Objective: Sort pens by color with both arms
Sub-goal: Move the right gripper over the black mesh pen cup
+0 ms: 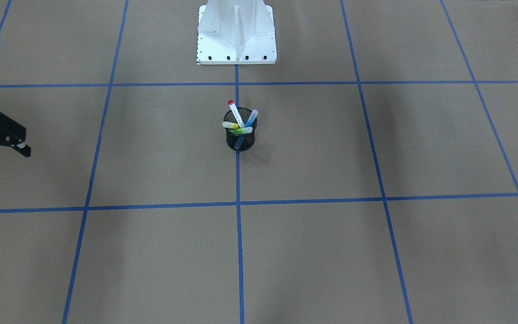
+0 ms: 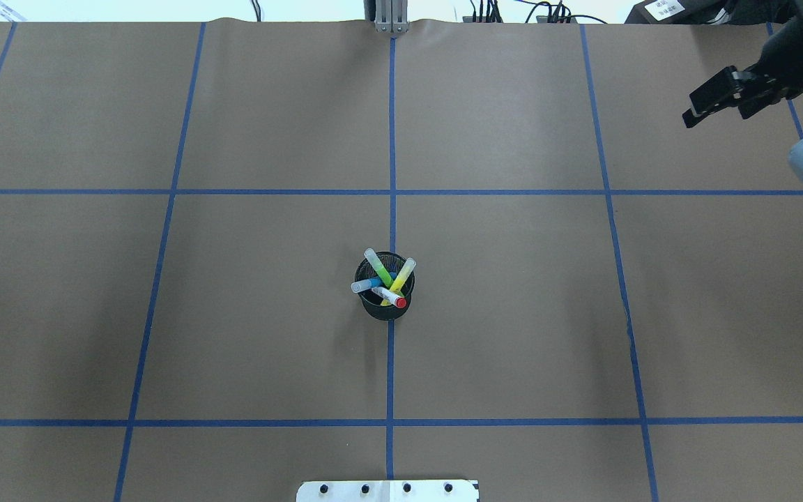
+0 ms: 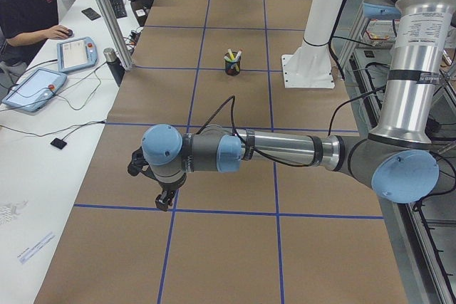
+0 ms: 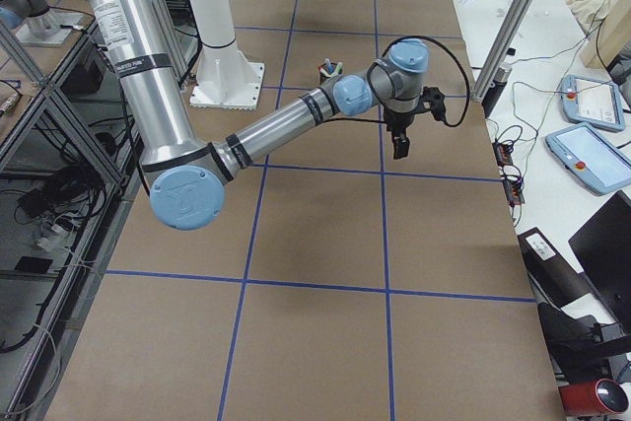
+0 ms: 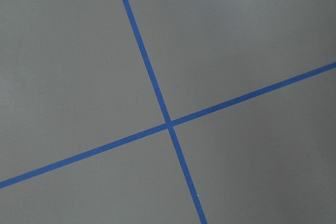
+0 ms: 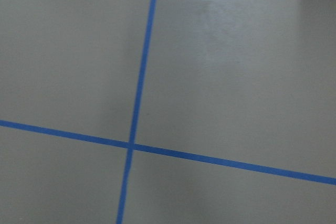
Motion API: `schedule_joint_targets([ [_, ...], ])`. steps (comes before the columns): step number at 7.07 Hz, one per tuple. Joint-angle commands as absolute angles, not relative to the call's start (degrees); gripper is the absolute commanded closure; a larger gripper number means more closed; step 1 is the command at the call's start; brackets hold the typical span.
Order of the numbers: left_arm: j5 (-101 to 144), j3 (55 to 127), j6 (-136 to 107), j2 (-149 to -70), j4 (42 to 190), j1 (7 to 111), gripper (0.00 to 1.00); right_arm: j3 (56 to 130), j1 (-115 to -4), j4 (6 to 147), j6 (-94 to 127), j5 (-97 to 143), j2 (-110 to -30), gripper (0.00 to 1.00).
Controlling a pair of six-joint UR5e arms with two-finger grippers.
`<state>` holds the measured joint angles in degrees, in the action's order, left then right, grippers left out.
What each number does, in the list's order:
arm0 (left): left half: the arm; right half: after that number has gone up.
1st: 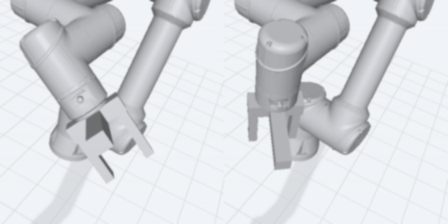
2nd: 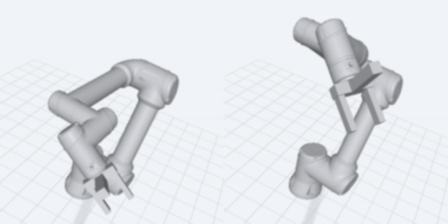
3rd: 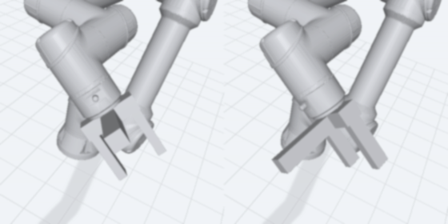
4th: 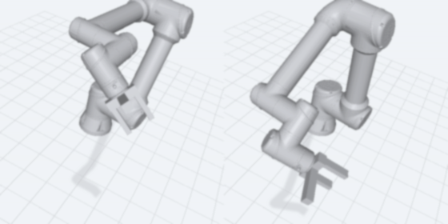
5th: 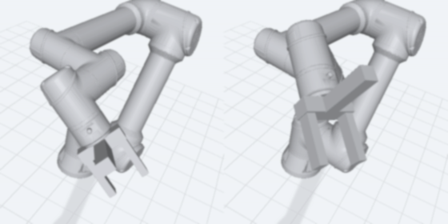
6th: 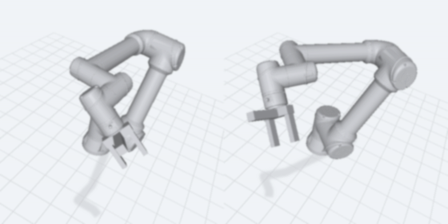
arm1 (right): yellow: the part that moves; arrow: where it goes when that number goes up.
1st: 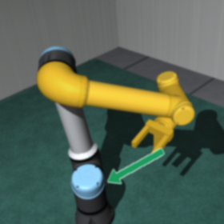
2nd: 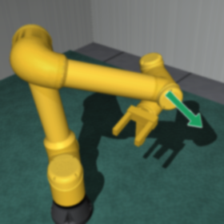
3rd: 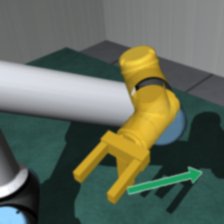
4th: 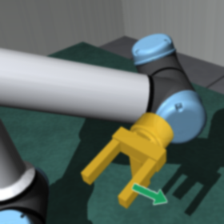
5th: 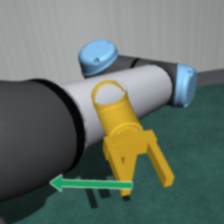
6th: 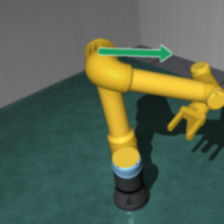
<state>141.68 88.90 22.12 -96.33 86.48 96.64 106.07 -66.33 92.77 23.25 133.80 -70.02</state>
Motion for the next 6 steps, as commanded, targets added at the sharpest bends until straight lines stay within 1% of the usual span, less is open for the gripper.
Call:
schedule_joint_targets([
  [1, 141.7, 88.9, 22.1, -96.3, 86.3, 96.6, 0.01, 107.9, -60.4, 91.7, 27.3, 133.9, -65.9, 0.02],
  [3, 141.8, 88.9, 21.9, -95.9, 86.3, 96.6, 0.01, 107.6, -55.3, 91.6, 43.8, 133.2, -60.2, 0.02],
  [5, 141.8, 88.9, 20.0, -95.9, 86.7, 96.6, 0.01, 108.1, -52.5, 91.4, 55.2, 131.1, -56.9, 0.02],
  [6, 141.8, 88.9, 20.0, -95.9, 86.7, 96.6, 0.01, 108.0, -49.0, 88.6, 58.6, 128.8, -55.9, 0.01],
])
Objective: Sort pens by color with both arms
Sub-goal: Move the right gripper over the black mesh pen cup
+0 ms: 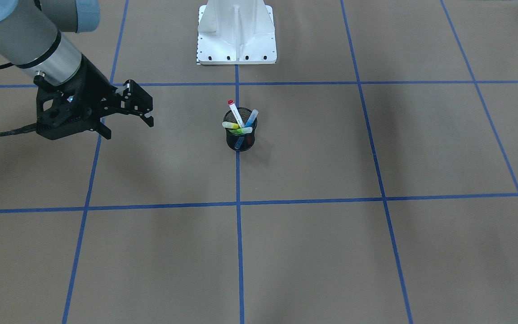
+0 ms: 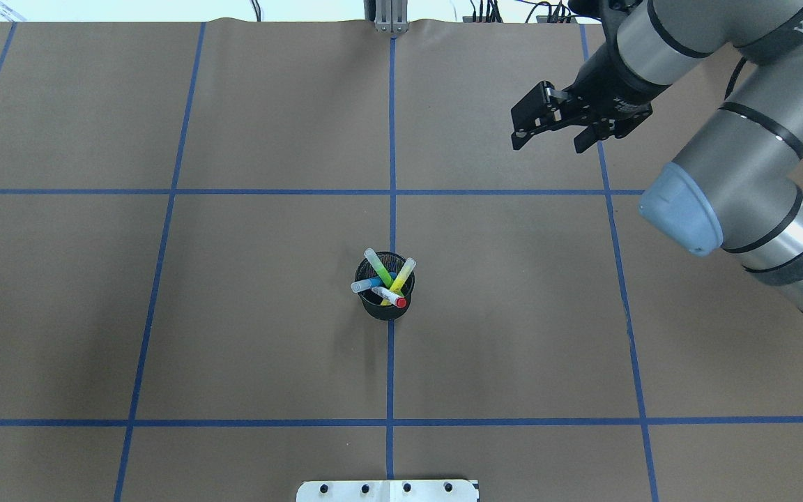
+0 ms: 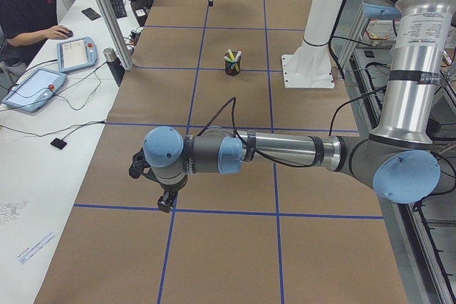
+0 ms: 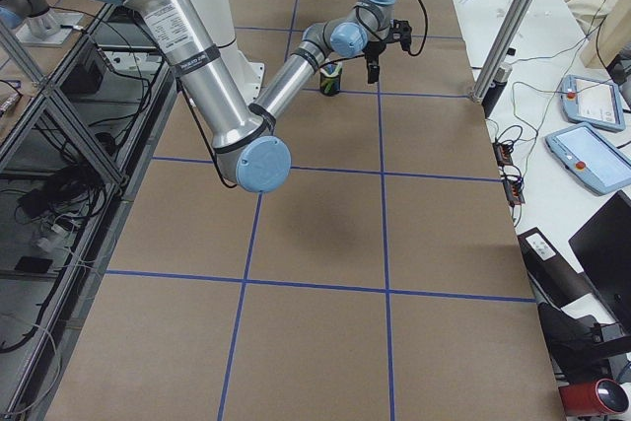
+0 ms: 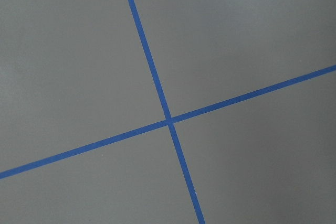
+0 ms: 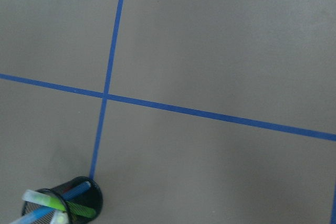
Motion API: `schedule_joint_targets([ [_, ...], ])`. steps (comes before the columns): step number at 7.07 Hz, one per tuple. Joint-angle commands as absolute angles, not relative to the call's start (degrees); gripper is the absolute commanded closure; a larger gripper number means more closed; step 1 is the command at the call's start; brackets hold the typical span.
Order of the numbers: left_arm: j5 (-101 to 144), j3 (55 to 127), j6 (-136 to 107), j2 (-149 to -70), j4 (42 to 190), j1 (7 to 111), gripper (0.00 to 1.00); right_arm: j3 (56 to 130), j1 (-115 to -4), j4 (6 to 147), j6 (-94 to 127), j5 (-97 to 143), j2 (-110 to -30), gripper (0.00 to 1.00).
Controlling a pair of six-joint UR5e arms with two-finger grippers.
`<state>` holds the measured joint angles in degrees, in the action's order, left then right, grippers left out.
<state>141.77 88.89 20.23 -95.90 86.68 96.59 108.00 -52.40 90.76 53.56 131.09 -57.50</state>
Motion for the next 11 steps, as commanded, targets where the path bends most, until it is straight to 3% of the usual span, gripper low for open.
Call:
schedule_joint_targets([
  [1, 141.8, 88.9, 20.0, -95.9, 86.7, 96.6, 0.01, 107.8, -45.6, 83.8, 66.4, 125.5, -55.5, 0.01],
  [5, 142.2, 88.9, 19.9, -95.9, 86.6, 96.6, 0.01, 106.7, -34.3, 82.4, 89.1, 109.1, -48.0, 0.01],
  [7, 142.6, 88.9, 19.7, -95.6, 86.7, 96.6, 0.01, 106.4, -33.7, 86.3, 95.8, 108.5, -46.6, 0.01],
  [11, 142.6, 88.9, 19.6, -95.6, 86.8, 96.6, 0.01, 101.3, -32.7, 100.7, 85.8, 112.4, -39.7, 0.01],
])
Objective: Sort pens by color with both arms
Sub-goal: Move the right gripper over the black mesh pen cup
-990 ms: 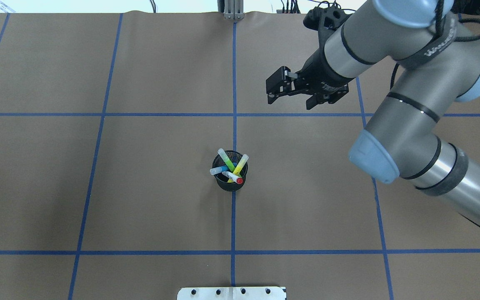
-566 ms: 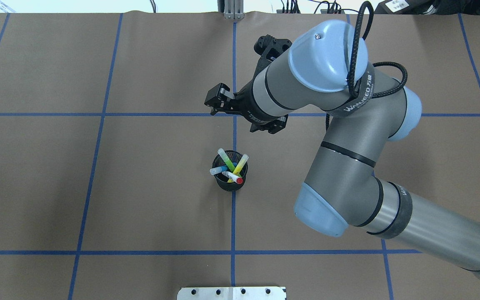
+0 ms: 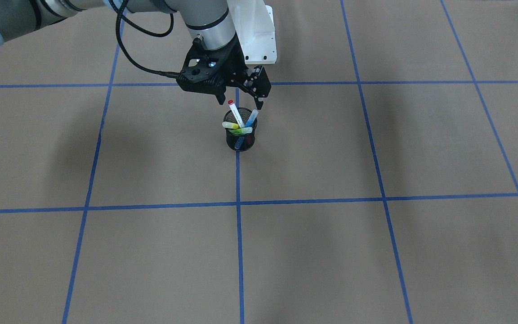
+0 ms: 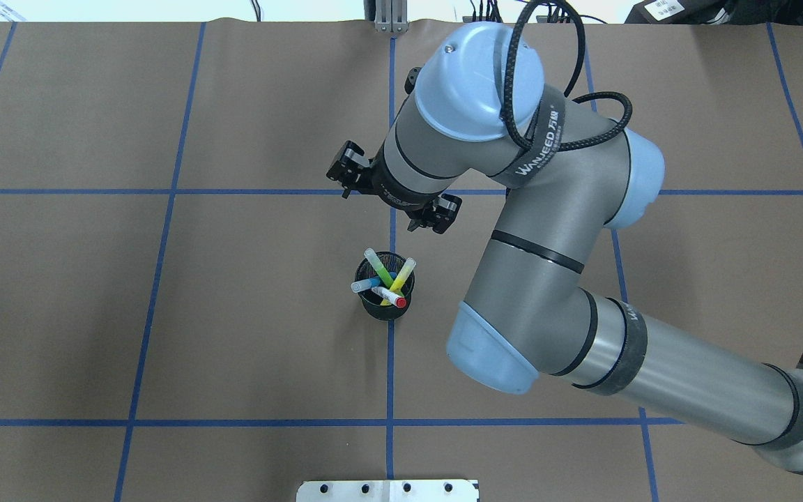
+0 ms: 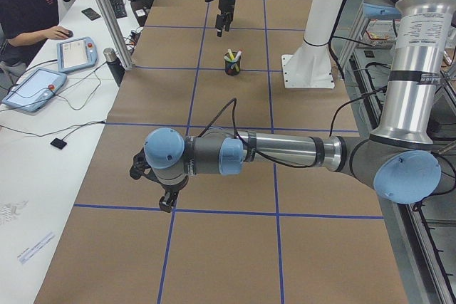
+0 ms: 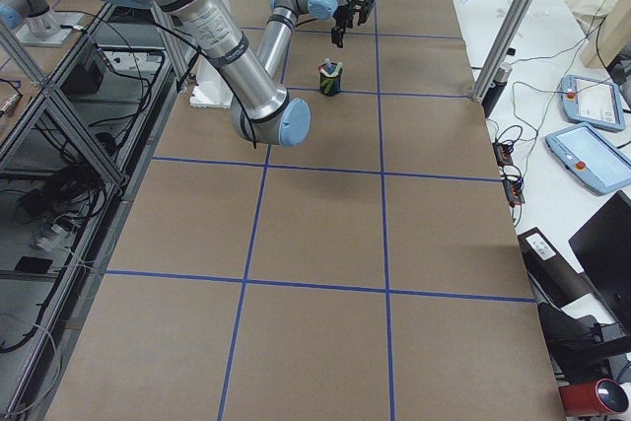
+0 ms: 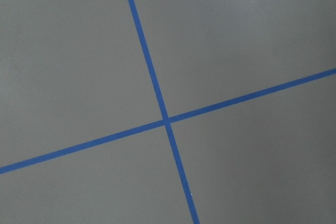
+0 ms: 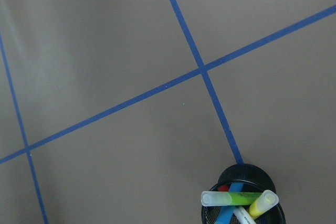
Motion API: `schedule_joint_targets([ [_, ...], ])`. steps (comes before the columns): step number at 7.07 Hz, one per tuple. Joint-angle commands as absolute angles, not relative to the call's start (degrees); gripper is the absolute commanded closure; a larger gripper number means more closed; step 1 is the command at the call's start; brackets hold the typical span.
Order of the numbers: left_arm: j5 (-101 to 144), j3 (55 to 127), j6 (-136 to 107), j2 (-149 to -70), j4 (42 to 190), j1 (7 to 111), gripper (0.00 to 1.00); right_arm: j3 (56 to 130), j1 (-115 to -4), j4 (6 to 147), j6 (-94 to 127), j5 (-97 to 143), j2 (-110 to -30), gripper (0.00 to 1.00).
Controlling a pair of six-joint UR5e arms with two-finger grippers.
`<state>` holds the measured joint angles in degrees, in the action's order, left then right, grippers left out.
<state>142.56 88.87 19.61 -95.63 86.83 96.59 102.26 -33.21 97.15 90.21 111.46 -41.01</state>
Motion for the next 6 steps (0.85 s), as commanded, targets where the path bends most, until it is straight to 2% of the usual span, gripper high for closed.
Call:
schedule_joint_targets([
  [1, 142.6, 88.9, 19.6, -95.6, 86.7, 96.6, 0.01, 100.6, -31.5, 104.6, 81.9, 112.5, -38.2, 0.01],
  [4, 142.6, 88.9, 19.6, -95.6, 86.7, 96.6, 0.01, 100.4, -29.0, 110.9, 81.0, 113.2, -36.9, 0.01],
  [6, 142.6, 88.9, 19.6, -95.6, 86.7, 96.6, 0.01, 96.8, -28.5, 112.4, 82.1, 112.9, -34.2, 0.01],
])
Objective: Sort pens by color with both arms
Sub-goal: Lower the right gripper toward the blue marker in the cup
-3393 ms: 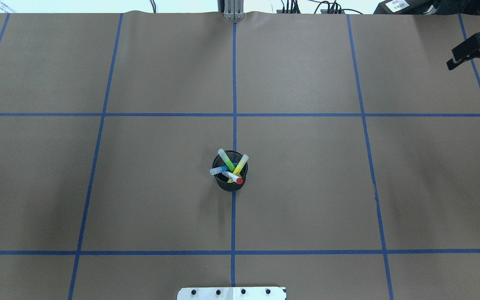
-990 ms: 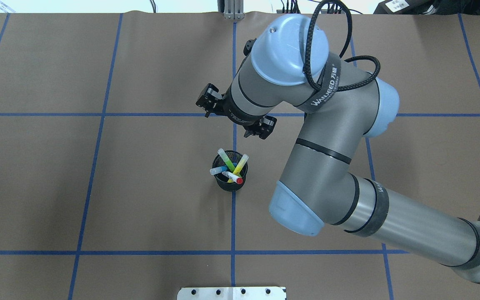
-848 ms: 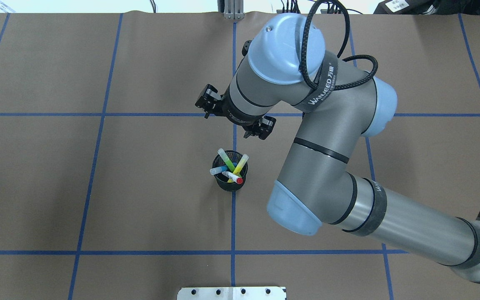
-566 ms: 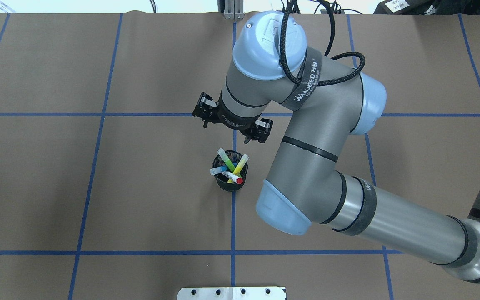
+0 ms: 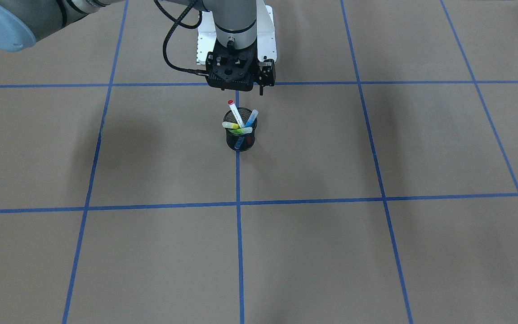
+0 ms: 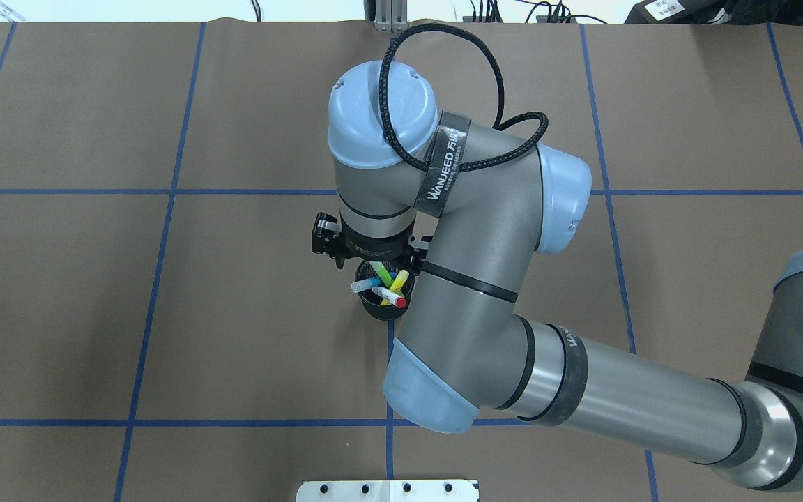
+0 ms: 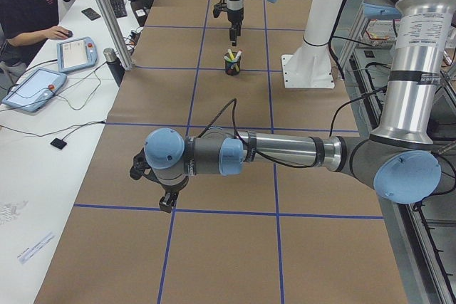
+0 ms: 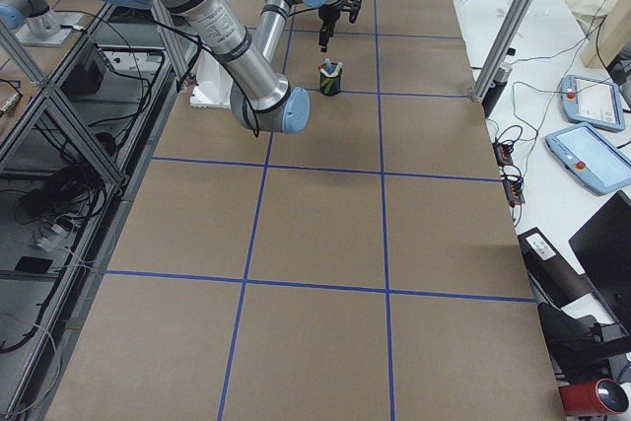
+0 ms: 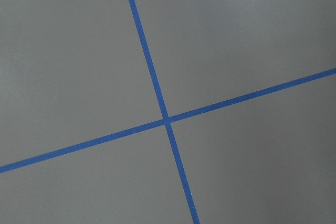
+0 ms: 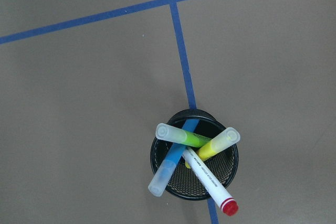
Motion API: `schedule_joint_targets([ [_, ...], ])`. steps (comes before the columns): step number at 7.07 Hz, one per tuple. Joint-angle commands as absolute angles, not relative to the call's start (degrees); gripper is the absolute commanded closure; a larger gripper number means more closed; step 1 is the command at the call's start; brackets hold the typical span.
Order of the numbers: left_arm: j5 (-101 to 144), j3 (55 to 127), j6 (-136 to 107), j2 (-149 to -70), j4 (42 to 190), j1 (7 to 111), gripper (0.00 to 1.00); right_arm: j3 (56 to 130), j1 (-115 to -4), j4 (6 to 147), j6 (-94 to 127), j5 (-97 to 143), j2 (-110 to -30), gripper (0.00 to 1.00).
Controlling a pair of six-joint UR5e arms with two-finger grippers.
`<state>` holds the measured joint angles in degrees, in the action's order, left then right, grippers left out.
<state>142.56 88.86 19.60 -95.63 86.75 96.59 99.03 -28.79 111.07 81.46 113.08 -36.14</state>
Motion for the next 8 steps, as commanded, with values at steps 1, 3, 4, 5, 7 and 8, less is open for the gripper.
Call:
schedule_joint_targets([
  [1, 142.6, 88.9, 19.6, -95.6, 86.7, 96.5, 0.01, 92.9, -28.5, 113.2, 84.0, 113.0, -30.6, 0.01],
  [3, 142.6, 88.9, 19.6, -95.6, 86.9, 96.5, 0.01, 90.5, -28.5, 112.9, 88.3, 113.5, -29.5, 0.01],
  [4, 142.6, 88.9, 19.6, -95.6, 87.1, 96.5, 0.01, 90.5, -28.5, 112.8, 89.7, 113.4, -30.0, 0.01],
  [5, 142.6, 88.9, 19.6, -95.6, 87.1, 96.5, 0.01, 90.4, -28.5, 112.6, 91.9, 113.3, -30.7, 0.02],
  [7, 142.6, 89.4, 19.6, -95.6, 87.1, 96.5, 0.01, 90.4, -27.0, 112.5, 96.7, 112.7, -32.3, 0.03],
  [8, 142.6, 89.7, 19.6, -95.6, 87.0, 96.5, 0.01, 90.2, -26.7, 112.3, 98.6, 112.5, -32.2, 0.03],
])
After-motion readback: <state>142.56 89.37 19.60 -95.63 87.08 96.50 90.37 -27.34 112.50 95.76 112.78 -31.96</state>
